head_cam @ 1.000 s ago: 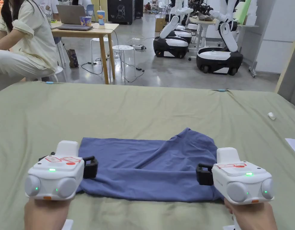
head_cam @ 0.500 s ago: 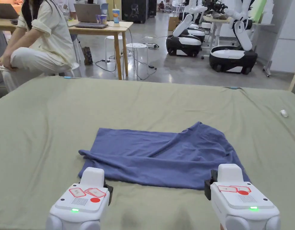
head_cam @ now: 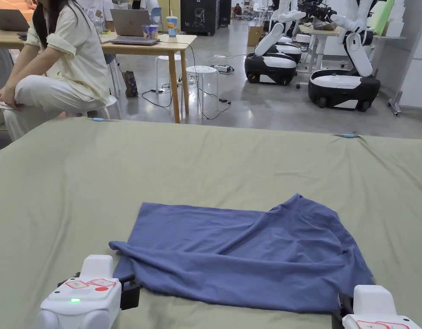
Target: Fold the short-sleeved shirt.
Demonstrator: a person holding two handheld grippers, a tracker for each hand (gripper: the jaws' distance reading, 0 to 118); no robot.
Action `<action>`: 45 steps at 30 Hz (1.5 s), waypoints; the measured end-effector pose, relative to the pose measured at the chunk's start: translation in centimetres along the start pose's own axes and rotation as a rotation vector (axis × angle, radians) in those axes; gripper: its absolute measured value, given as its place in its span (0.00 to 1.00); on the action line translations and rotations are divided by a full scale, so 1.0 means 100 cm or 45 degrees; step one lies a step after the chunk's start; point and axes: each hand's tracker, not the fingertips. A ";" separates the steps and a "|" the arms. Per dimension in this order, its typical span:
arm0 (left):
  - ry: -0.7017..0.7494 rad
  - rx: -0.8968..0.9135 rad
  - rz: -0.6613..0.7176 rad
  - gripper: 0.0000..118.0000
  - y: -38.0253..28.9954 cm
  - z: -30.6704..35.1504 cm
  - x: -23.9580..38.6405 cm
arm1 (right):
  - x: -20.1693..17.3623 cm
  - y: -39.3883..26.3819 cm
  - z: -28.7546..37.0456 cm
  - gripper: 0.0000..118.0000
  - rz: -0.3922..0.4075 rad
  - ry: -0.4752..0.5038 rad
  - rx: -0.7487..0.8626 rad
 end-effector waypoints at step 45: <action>-0.034 -0.073 -0.156 0.01 0.010 0.018 0.015 | 0.073 0.017 -0.022 0.08 -0.034 -0.069 -0.193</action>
